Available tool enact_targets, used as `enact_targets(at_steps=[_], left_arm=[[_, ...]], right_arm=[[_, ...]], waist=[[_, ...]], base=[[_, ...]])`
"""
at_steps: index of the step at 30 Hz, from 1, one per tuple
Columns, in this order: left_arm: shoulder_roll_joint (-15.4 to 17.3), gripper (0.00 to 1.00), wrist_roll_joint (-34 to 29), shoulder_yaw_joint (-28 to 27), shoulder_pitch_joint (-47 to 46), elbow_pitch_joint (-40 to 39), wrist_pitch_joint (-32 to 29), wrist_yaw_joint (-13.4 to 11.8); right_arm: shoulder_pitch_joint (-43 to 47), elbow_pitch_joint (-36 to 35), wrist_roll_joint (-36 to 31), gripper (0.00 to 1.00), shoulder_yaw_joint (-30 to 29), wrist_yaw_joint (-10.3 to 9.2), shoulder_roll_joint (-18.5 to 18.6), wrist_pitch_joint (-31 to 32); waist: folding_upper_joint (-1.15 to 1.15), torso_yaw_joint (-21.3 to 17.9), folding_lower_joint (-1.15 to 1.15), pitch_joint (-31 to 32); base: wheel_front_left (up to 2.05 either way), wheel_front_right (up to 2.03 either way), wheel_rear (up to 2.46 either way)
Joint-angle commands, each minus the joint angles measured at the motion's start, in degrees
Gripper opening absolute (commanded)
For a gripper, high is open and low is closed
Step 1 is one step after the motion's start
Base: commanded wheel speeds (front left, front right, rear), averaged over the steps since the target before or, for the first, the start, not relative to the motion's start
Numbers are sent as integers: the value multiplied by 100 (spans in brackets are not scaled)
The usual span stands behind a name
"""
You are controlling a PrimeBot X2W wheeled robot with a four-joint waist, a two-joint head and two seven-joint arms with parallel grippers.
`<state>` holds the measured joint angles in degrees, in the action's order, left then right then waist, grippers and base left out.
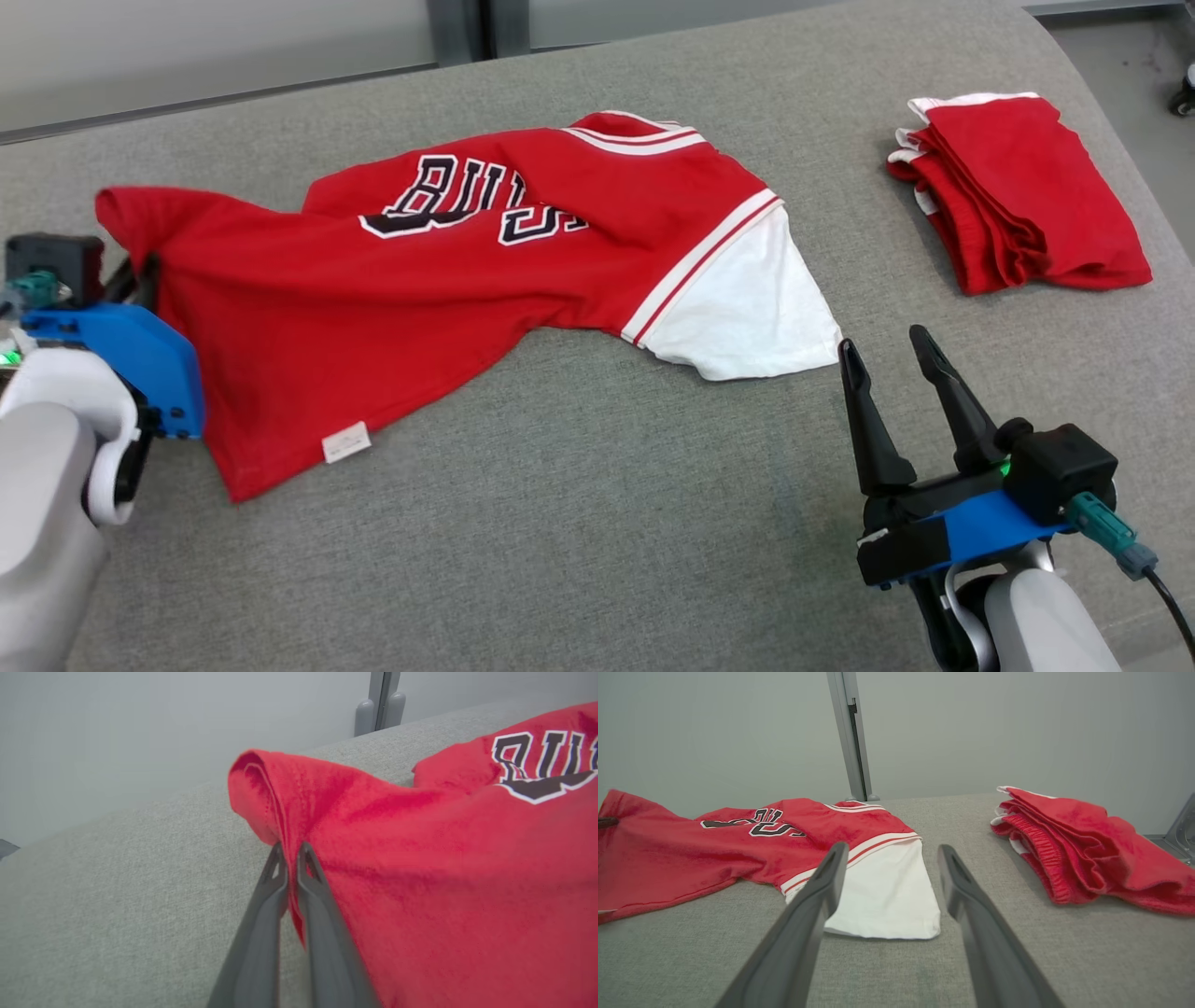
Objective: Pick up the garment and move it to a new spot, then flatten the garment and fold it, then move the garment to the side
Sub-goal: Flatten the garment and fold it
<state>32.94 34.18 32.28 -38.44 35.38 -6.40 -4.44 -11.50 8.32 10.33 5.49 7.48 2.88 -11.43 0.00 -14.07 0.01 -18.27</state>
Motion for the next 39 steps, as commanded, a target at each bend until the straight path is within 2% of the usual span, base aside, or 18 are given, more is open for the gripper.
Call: enact_targets(at_steps=[1,2,4,5,8,14,18,22,25,28,39], left_arm=[[37,0,-5,-17,-71,34,65,25],[10,0,1,-22,-75,38,114,26],[-39,80,25,-61,-65,15,348,63],[-63,100,60,-88,-21,45,467,82],[-294,100,160,-166,169,31,908,3],[-716,100,420,-304,671,-7,1762,125],[-969,100,484,-447,1118,-196,2090,79],[-1165,100,437,-632,1647,-519,2158,-5],[-1373,100,159,-1020,2330,-1141,2161,-117],[-1441,100,-33,-1153,2637,-1387,2163,-114],[-1606,100,-354,-1511,3415,-1714,2164,-124]], right_arm=[[-67,26,52,100,10,3,3,-35],[-80,50,63,100,7,3,3,-46],[-86,93,60,100,-19,3,3,-71],[-86,105,56,100,-35,3,3,-76],[-47,125,-10,100,-139,3,4,-70],[108,76,-160,100,-339,3,3,36],[229,57,-224,100,-444,3,4,126],[401,42,-259,100,-506,3,4,248],[630,-26,-302,100,-651,3,4,372],[758,-25,-328,100,-700,3,4,429],[1151,24,-188,100,-813,3,4,536]], waist=[[0,-16,-1,-2],[0,-25,-1,2],[0,-25,-1,24],[0,-17,-1,45],[0,66,-1,170],[0,355,-1,496],[0,558,-1,783],[0,751,-1,1059],[0,974,-1,1337],[0,1058,-1,1483],[0,1158,-1,1816]], base=[[0,0,0],[0,0,0],[0,0,0],[0,0,0],[0,0,0],[0,0,0],[0,0,0],[0,0,0],[0,0,0],[0,0,0],[0,0,0]])
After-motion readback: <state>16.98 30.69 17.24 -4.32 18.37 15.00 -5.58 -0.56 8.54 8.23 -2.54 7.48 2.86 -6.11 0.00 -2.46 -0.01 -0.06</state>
